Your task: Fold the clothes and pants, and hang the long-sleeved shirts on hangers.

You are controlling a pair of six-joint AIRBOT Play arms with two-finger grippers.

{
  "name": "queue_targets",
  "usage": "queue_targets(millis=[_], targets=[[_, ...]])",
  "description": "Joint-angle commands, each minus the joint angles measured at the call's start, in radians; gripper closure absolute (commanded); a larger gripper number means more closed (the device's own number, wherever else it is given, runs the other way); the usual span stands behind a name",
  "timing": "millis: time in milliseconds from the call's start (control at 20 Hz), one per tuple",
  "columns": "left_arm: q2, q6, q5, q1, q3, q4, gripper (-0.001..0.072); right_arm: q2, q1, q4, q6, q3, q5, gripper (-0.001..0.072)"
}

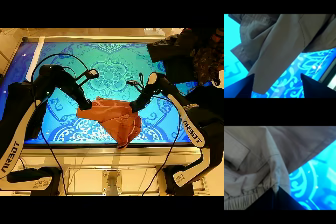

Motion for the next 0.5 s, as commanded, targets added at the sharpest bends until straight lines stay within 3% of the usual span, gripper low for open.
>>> queue_targets(millis=[0,100,300,350,450], targets=[[-0.008,0.053,-0.016,0.013,0.000,-0.013,0.0067,0.067,0.006,-0.186,0.057,0.174,0.059,0.0698],[-0.011,0.053,-0.044,0.027,0.000,-0.014,0.0067,0.106,0.006,-0.225,0.048,0.346,0.021,0.0698],[-0.010,0.053,-0.062,0.062,0.000,-0.037,0.0067,0.126,0.021,-0.208,-0.103,0.706,-0.123,0.0698],[-0.010,0.053,-0.062,0.071,0.000,-0.046,0.0067,0.151,0.038,-0.208,-0.132,0.719,-0.167,0.0699],[-0.010,0.080,-0.061,0.091,0.000,-0.116,0.0068,0.204,0.070,-0.211,-0.133,0.668,-0.090,0.0699]])
